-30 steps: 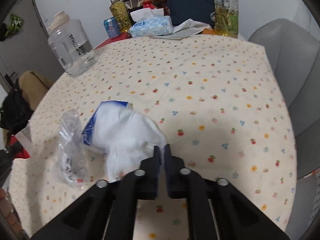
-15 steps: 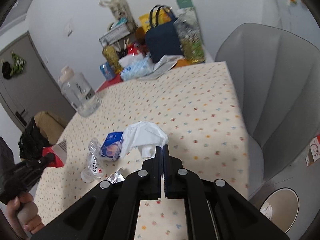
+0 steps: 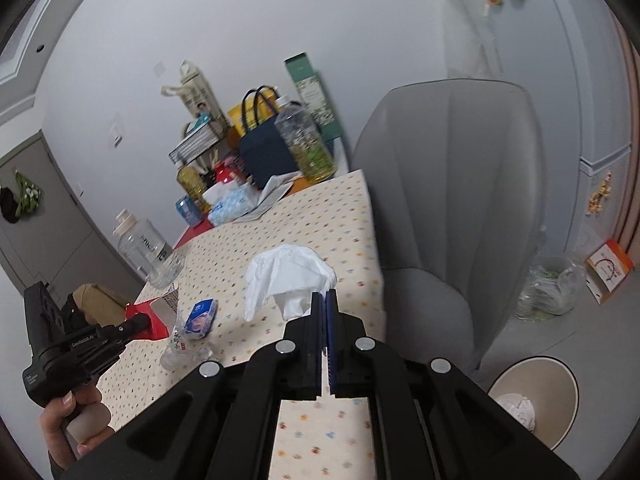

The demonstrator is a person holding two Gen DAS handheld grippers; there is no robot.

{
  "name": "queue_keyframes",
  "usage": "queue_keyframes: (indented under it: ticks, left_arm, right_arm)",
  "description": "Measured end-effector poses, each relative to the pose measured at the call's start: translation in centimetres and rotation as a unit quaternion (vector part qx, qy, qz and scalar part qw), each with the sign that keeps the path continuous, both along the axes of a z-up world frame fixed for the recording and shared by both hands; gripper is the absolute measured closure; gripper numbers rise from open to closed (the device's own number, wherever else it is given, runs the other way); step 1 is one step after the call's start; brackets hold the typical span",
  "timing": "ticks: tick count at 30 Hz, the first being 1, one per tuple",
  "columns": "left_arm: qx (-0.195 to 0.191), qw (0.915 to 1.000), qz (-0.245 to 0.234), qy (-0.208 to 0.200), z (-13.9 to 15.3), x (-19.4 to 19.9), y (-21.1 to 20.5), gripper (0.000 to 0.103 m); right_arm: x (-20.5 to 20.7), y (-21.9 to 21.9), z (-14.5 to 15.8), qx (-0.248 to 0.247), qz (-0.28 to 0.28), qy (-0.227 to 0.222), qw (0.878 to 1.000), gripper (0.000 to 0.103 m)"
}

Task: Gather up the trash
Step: 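Carry the red wrapper and white tissue in both grippers to the white bin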

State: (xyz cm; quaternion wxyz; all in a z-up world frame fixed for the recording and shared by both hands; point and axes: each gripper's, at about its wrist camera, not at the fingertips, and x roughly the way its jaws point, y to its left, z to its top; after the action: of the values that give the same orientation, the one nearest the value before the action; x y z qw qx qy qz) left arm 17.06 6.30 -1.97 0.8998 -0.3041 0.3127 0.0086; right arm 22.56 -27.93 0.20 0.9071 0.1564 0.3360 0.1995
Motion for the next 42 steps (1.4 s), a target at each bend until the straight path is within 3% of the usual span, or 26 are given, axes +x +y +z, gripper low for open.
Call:
queue_keyframes:
  ticks: [18, 29, 36, 42]
  left_arm:
    - [0.029, 0.9896, -0.141, 0.01, 0.4, 5.0, -15.3, 0.097]
    - [0.05, 0.9759, -0.206, 0.05, -2.8, 7.4, -23.5, 0.097]
    - [0.048, 0.9665, -0.238, 0.084, -5.7, 8.9, -27.2, 0.097]
    - [0.053, 0.9566, -0.266, 0.107, -7.7, 9.9, -30.2, 0.097]
  right_arm:
    - [-4.0, -14.5, -3.7, -0.009, -0.125, 0.037, 0.991, 0.1]
    - [-5.1, -20.6, -8.5, 0.002, -0.183, 0.078, 0.98, 0.1]
    - [-4.1, -23.5, -12.9, 0.022, -0.215, 0.131, 0.967, 0.1]
    - [-3.9, -25.0, -15.2, 0.024, -0.237, 0.147, 0.96, 0.1]
